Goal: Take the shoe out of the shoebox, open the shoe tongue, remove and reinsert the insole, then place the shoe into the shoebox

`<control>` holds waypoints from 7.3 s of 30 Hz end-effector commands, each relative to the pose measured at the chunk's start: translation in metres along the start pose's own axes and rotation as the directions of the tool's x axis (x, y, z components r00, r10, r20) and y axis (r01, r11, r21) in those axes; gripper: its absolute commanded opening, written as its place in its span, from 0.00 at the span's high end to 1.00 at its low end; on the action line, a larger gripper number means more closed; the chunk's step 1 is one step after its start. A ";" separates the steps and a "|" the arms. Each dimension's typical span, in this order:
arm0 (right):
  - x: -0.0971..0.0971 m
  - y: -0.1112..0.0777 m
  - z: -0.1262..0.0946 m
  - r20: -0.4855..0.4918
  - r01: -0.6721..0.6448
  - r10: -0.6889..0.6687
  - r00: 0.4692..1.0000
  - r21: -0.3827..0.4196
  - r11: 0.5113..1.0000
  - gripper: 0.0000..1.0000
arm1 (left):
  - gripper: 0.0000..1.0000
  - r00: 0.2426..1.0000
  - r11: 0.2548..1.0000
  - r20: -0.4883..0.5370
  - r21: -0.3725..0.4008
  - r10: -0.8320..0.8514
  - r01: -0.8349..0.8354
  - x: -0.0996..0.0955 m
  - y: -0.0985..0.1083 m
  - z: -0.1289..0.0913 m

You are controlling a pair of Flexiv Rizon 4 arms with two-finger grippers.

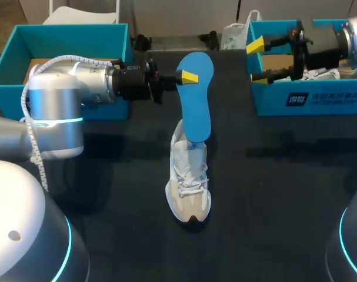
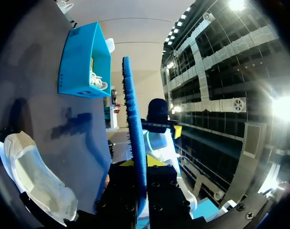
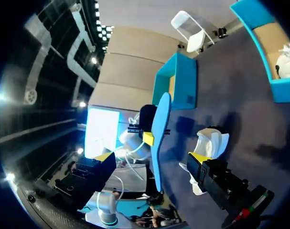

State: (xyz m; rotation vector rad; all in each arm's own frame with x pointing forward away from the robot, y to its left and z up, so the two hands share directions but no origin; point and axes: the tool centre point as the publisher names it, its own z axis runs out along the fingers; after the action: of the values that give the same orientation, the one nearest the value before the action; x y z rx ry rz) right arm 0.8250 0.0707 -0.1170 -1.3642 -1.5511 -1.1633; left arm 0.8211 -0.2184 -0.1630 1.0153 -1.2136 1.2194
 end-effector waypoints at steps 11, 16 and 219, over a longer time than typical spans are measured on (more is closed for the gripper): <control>0.023 -0.004 0.006 0.156 0.033 -0.032 0.987 -0.006 0.999 0.00 | 1.00 1.000 1.000 -0.001 0.001 0.000 0.000 -0.001 0.000 0.000; 0.023 -0.004 0.006 0.156 0.033 -0.032 0.987 -0.006 0.999 0.00 | 1.00 1.000 1.000 -0.001 0.001 0.000 0.000 -0.001 0.000 0.000; -0.018 -0.021 0.007 -0.084 0.090 -0.094 0.992 -0.058 0.994 0.00 | 1.00 1.000 1.000 -0.001 0.001 0.000 0.000 -0.001 0.000 0.000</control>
State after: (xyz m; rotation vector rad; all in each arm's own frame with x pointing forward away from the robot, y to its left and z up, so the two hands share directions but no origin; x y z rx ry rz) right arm 0.8056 0.0698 -0.1351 -1.2970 -1.5602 -1.3007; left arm 0.8210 -0.2179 -0.1630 1.0159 -1.2133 1.2191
